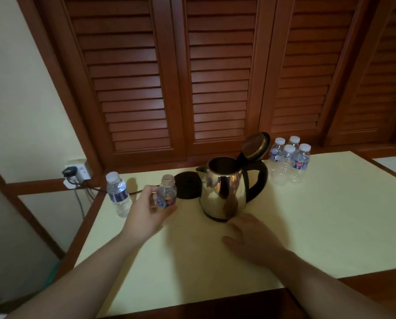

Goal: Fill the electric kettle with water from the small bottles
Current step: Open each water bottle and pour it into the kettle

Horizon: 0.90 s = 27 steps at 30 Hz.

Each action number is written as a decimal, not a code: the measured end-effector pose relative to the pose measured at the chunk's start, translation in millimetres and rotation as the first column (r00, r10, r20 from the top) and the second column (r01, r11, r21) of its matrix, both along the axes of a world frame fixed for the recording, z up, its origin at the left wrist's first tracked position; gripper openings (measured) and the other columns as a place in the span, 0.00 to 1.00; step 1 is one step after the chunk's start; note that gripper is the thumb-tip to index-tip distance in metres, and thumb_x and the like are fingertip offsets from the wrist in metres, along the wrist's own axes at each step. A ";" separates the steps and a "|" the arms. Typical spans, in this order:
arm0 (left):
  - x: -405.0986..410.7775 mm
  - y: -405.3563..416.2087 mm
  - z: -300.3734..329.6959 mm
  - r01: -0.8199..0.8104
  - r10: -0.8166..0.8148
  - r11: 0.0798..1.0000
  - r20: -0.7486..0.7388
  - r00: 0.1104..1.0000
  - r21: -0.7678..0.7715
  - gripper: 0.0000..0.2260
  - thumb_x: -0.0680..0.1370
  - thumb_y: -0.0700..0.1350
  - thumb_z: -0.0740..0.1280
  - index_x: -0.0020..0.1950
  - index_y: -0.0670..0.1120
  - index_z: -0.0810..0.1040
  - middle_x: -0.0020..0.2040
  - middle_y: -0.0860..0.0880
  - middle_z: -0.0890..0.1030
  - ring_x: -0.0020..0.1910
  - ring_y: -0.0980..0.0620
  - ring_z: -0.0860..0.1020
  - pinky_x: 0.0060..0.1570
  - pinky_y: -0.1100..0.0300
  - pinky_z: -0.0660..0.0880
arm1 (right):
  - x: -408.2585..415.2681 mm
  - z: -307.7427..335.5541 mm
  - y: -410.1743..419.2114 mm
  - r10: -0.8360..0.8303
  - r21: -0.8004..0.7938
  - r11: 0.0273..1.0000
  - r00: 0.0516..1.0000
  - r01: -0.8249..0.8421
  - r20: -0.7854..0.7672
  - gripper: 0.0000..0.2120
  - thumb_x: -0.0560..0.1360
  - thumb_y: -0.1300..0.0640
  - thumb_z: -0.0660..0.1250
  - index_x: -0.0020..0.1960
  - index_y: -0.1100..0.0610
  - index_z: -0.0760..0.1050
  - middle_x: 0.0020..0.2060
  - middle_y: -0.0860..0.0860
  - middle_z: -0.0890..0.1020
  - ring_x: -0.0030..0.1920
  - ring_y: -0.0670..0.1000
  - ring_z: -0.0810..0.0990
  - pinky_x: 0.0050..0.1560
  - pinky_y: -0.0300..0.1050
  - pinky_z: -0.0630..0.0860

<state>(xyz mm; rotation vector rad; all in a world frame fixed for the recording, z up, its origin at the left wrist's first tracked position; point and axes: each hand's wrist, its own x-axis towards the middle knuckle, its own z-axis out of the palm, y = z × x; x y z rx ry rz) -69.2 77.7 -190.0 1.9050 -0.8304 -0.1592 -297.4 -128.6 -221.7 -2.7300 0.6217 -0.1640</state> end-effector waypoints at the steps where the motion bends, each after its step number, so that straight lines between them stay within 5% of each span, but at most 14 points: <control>1: -2.3 4.5 -2.8 0.002 -0.002 1.000 -0.001 1.000 0.003 0.20 0.72 0.48 0.81 0.58 0.56 0.75 0.52 0.56 0.85 0.49 0.61 0.83 0.54 0.53 0.81 | 10.6 2.3 10.0 0.043 0.042 0.998 0.999 -0.043 -0.008 0.25 0.78 0.36 0.64 0.71 0.47 0.73 0.64 0.44 0.73 0.64 0.47 0.72 0.66 0.44 0.70; 7: -1.9 25.7 -8.4 0.008 -0.014 0.998 0.092 0.996 0.064 0.22 0.70 0.48 0.82 0.58 0.54 0.75 0.49 0.60 0.83 0.47 0.66 0.81 0.43 0.72 0.76 | 60.2 7.1 45.1 0.193 0.111 0.977 0.979 -0.184 -0.073 0.29 0.79 0.39 0.66 0.77 0.47 0.69 0.70 0.46 0.71 0.70 0.49 0.70 0.70 0.48 0.70; 13: 2.4 46.4 -14.9 0.040 -0.068 0.989 0.200 0.977 0.142 0.22 0.70 0.50 0.82 0.59 0.56 0.77 0.50 0.61 0.82 0.52 0.67 0.79 0.46 0.75 0.73 | 72.4 8.1 54.1 0.268 0.024 0.963 0.953 -0.267 -0.144 0.17 0.81 0.42 0.63 0.64 0.52 0.76 0.52 0.45 0.70 0.51 0.48 0.74 0.49 0.45 0.70; 17: 8.3 56.1 -13.6 0.051 -0.091 0.984 0.234 0.968 0.171 0.22 0.69 0.51 0.82 0.59 0.57 0.77 0.50 0.63 0.81 0.51 0.66 0.79 0.45 0.73 0.75 | 72.5 11.8 58.1 0.177 0.116 0.975 0.977 -0.191 0.122 0.15 0.82 0.45 0.66 0.63 0.53 0.77 0.50 0.45 0.75 0.46 0.45 0.74 0.46 0.38 0.69; 21: 13.0 59.8 -13.5 0.072 -0.113 0.981 0.230 0.966 0.180 0.23 0.69 0.51 0.82 0.60 0.58 0.78 0.52 0.62 0.81 0.52 0.66 0.78 0.46 0.74 0.74 | 76.3 25.0 66.1 -0.017 0.289 0.950 0.898 -0.123 0.440 0.10 0.79 0.49 0.71 0.59 0.52 0.79 0.43 0.45 0.78 0.43 0.45 0.77 0.42 0.34 0.74; 27: 12.6 59.0 -15.8 0.146 -0.197 0.966 0.241 0.950 0.214 0.24 0.70 0.52 0.81 0.62 0.62 0.76 0.54 0.61 0.81 0.51 0.63 0.80 0.50 0.65 0.80 | 77.0 42.0 67.4 -0.023 0.321 0.934 0.872 -0.155 0.489 0.11 0.78 0.52 0.72 0.59 0.51 0.80 0.48 0.45 0.81 0.48 0.43 0.80 0.49 0.38 0.79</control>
